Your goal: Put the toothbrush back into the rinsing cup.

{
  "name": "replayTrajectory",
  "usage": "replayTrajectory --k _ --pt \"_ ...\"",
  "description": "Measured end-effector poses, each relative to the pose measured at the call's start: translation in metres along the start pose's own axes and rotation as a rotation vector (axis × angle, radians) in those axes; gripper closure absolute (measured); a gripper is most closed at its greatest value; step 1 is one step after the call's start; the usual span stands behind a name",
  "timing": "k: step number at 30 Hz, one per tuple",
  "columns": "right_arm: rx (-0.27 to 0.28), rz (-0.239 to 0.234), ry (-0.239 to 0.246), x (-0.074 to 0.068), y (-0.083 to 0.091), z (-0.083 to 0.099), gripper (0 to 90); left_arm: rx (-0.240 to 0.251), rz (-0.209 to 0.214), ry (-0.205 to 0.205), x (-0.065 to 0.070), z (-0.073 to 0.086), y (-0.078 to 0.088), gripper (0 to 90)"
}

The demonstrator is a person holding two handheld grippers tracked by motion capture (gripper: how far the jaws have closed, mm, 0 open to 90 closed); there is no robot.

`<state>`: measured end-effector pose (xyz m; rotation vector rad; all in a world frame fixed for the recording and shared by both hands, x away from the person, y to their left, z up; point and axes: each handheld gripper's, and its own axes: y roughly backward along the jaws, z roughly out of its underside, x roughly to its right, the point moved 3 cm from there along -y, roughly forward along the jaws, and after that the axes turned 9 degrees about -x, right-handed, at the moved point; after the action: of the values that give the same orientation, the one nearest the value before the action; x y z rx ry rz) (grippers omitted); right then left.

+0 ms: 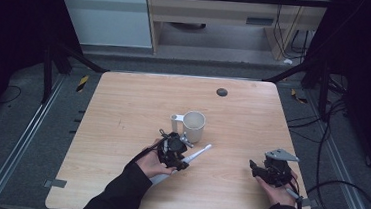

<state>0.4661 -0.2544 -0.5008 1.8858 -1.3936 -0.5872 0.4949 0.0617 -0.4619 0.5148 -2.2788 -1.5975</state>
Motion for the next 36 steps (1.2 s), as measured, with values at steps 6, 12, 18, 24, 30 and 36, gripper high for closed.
replayTrajectory --k 6,12,18,24,30,36 --pt "-0.002 0.001 -0.001 -0.001 0.0 0.0 36.5 0.043 -0.013 0.011 -0.003 0.008 0.015 67.2" --pt "-0.003 0.0 0.0 -0.001 -0.001 0.0 36.5 0.075 -0.021 0.023 -0.005 0.012 0.024 67.2" --pt "-0.004 -0.002 -0.003 -0.001 -0.001 0.0 36.5 0.115 -0.028 0.034 -0.006 0.015 0.035 67.2" --pt "-0.004 -0.002 -0.003 -0.002 -0.001 0.0 36.5 0.174 -0.039 0.044 -0.007 0.018 0.051 67.2" --pt "0.003 0.001 -0.002 0.0 -0.001 0.0 36.2 0.259 -0.062 0.072 -0.011 0.021 0.07 67.2" --pt "0.011 0.002 -0.009 0.0 0.0 0.0 35.6 0.351 -0.115 0.118 -0.018 0.024 0.083 67.2"
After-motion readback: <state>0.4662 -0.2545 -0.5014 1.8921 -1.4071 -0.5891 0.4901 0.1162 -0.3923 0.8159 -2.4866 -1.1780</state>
